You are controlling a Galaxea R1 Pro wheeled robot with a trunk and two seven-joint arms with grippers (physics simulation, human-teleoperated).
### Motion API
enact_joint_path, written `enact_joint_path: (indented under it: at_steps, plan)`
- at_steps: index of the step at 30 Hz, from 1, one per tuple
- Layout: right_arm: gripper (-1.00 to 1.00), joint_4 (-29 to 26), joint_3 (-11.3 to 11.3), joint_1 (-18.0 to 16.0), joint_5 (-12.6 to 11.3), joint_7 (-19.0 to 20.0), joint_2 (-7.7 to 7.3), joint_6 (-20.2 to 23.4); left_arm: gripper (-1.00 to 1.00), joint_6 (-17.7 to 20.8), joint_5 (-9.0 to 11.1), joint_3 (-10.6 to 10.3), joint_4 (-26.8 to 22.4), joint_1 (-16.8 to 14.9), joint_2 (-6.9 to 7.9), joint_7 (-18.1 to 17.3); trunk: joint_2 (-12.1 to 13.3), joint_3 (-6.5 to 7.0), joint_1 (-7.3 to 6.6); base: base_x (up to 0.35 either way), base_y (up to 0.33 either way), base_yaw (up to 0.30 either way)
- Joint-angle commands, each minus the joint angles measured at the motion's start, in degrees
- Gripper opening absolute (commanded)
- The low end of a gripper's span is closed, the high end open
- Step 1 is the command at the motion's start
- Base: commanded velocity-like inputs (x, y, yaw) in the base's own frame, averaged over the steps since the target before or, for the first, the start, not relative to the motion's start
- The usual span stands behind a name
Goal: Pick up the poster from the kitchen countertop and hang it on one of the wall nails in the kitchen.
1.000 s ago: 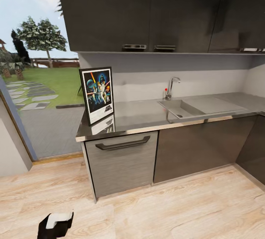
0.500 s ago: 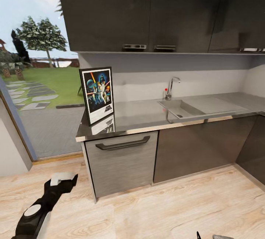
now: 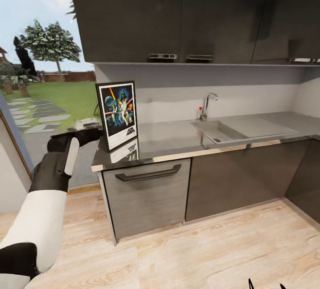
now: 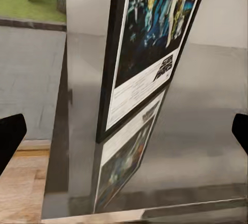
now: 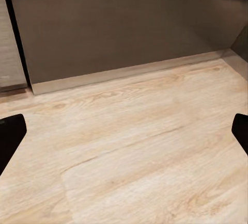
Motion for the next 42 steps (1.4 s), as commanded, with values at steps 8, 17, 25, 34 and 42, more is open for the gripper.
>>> enact_joint_path:
  at_steps: [8, 17, 25, 34, 42]
  plan:
    - [1.00, -0.1, -0.1, 0.1, 0.6, -0.2, 0.11, -0.1, 1.00, -11.1, 0.2, 0.5, 9.0, -1.9, 0.07, -0.1, 0.0, -0.05, 0.00, 0.000, 0.000, 0.000]
    - [1.00, 0.3, -0.1, 0.1, 0.8, -0.2, 0.06, 0.0, 1.00, -23.5, 0.1, 0.7, 19.0, -1.9, 0.15, -0.2, 0.0, -0.05, 0.00, 0.000, 0.000, 0.000]
    - [1.00, 0.7, -0.1, 0.1, 0.8, -0.2, 0.03, 0.0, 1.00, -31.1, -0.5, -1.0, 25.7, -1.9, 0.17, -0.3, 0.0, -0.05, 0.00, 0.052, 0.000, 0.000]
    - [1.00, 1.2, -0.1, 0.1, 0.8, -0.2, -0.01, 0.0, 1.00, -34.5, -0.7, -2.1, 29.0, -1.9, 0.17, -0.4, 0.0, -0.05, 0.00, 0.156, 0.000, 0.000]
    - [1.00, 1.4, -0.1, 0.1, 0.9, -0.2, 0.00, 0.0, 1.00, -36.0, -0.7, -2.8, 30.0, -1.9, 0.17, -0.5, 0.0, -0.05, 0.00, 0.158, 0.000, 0.000]
